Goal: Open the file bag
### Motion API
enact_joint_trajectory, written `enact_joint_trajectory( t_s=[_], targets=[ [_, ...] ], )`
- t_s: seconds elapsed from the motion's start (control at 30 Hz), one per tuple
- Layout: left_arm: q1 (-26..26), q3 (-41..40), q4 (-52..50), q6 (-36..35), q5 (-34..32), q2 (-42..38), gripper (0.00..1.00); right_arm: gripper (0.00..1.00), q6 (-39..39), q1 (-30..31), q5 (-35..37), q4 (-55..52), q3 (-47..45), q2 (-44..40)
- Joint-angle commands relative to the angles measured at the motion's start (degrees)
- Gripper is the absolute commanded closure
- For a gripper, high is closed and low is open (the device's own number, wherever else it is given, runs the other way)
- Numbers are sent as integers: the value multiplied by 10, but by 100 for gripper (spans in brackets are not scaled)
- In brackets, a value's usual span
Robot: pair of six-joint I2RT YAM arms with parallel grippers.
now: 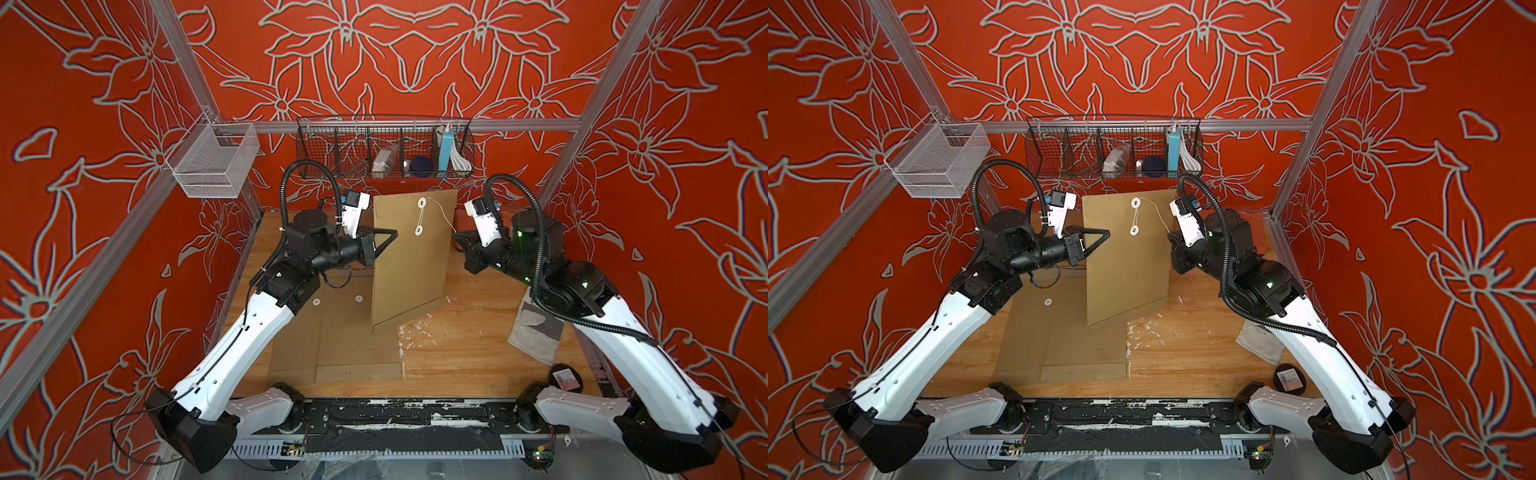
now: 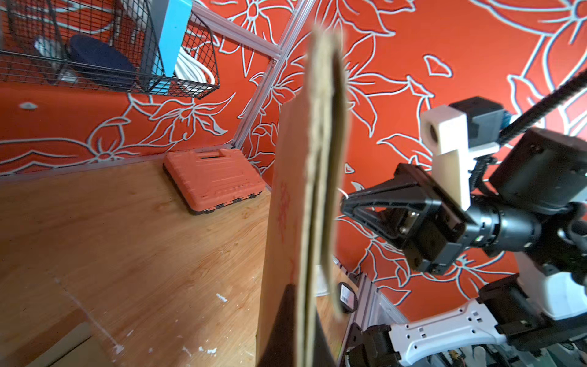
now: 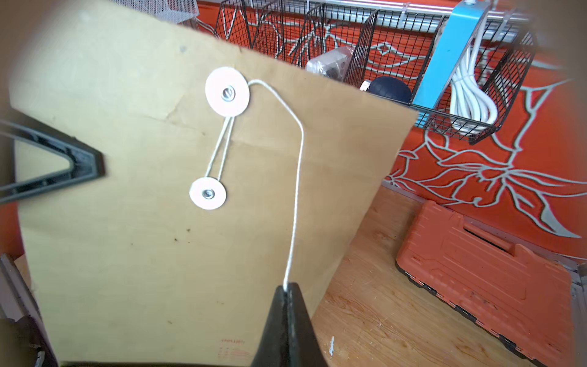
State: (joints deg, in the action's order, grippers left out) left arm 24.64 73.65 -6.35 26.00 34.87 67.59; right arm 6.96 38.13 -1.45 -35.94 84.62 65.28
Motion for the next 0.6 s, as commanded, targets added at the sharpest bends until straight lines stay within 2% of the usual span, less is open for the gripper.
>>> enact_joint_trajectory(
  t_s=[0.0, 0.57],
  targets=[
    [-7, 22, 65, 40, 55, 6, 100, 100, -17, -2, 7, 2, -12, 0],
    [-20, 29, 55, 34, 58, -4, 100, 100, -38, -2, 3, -54, -41, 1]
  ],
)
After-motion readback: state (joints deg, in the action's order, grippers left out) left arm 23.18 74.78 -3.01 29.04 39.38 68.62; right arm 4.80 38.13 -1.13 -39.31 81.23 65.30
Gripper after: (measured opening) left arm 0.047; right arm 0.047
